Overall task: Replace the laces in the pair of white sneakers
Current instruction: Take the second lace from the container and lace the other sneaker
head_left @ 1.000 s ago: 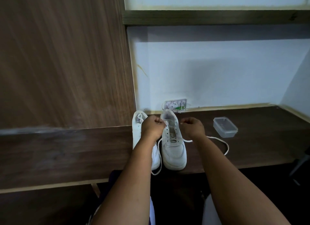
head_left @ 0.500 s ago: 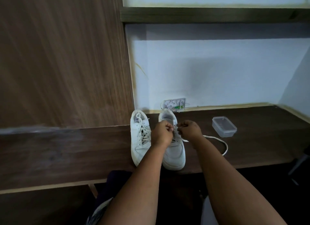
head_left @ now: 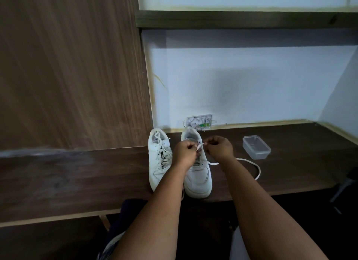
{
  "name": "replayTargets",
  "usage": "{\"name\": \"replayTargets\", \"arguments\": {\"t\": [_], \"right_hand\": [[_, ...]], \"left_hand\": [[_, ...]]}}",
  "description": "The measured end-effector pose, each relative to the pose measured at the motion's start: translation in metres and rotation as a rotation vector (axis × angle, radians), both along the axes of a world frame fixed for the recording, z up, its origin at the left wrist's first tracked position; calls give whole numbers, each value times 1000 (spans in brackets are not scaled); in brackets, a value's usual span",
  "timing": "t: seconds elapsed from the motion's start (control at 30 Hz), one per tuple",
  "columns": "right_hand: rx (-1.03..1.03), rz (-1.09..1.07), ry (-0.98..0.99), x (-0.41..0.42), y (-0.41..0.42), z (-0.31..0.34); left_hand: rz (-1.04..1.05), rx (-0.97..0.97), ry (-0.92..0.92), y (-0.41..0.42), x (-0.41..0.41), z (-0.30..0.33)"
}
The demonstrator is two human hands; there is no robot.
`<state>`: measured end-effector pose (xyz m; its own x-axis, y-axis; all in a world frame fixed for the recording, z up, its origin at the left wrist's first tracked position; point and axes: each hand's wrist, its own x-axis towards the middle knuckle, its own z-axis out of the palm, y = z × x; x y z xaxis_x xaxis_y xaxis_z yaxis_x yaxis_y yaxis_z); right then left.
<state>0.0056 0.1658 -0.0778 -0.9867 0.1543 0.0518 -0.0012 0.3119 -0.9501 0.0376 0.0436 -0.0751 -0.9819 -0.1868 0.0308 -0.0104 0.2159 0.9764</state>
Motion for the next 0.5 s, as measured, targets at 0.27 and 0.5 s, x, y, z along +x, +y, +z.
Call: {"name": "replayTargets", "arguments": {"t": [0.27, 0.5], "right_hand": [[-471, 86, -216, 6, -7, 4], [-249, -315, -173, 2, 6, 4]], "left_hand": [[59, -167, 86, 2, -2, -4], [56, -325, -17, 1, -4, -10]]}}
